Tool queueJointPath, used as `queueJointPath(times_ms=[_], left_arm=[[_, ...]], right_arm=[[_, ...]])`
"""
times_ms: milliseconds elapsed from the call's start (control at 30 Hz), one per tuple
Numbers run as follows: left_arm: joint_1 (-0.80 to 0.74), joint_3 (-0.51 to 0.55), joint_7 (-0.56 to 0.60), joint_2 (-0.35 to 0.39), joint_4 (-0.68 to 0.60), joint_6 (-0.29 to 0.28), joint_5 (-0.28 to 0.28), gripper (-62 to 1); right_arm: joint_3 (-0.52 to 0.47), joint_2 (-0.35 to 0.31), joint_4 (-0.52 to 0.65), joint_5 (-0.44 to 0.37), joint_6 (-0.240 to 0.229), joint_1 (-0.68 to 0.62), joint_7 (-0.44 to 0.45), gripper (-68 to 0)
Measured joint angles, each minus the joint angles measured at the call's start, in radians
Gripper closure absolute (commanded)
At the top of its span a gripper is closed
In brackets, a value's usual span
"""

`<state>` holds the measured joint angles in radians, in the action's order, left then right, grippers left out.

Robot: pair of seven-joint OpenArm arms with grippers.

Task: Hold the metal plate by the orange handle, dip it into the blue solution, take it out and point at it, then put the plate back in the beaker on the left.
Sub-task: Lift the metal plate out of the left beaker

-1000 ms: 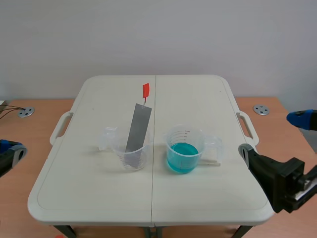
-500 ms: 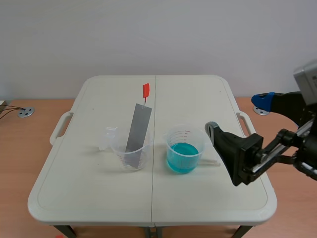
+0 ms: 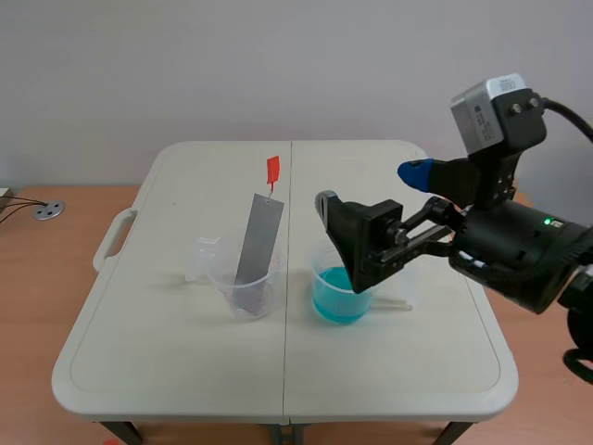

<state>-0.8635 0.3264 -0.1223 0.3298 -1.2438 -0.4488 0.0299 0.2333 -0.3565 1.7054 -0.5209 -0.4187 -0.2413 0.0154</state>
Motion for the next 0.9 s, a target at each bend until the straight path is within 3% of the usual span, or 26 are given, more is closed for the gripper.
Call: queueJointPath(times_ms=[133,400,900], left_arm=[[0.034,-0.072,0.038,-0.020,0.064,-0.001,0.060,-0.6],[0.095,-0.175,0.105,-0.037,0.168,0.000,0.119,-0.6],[0.165,-0.267,0.098,-0.098,0.276,0.001,0.153,-0.6]], right_arm=[[0.026,0.037,-0.065,0.000,0.000,0.061,-0.018,-66.3],[0.057,0.098,-0.176,0.000,0.000,0.187,-0.031,-66.3],[0.132,0.227,-0.505,0.000,0.000,0.420,-0.071,-66.3]])
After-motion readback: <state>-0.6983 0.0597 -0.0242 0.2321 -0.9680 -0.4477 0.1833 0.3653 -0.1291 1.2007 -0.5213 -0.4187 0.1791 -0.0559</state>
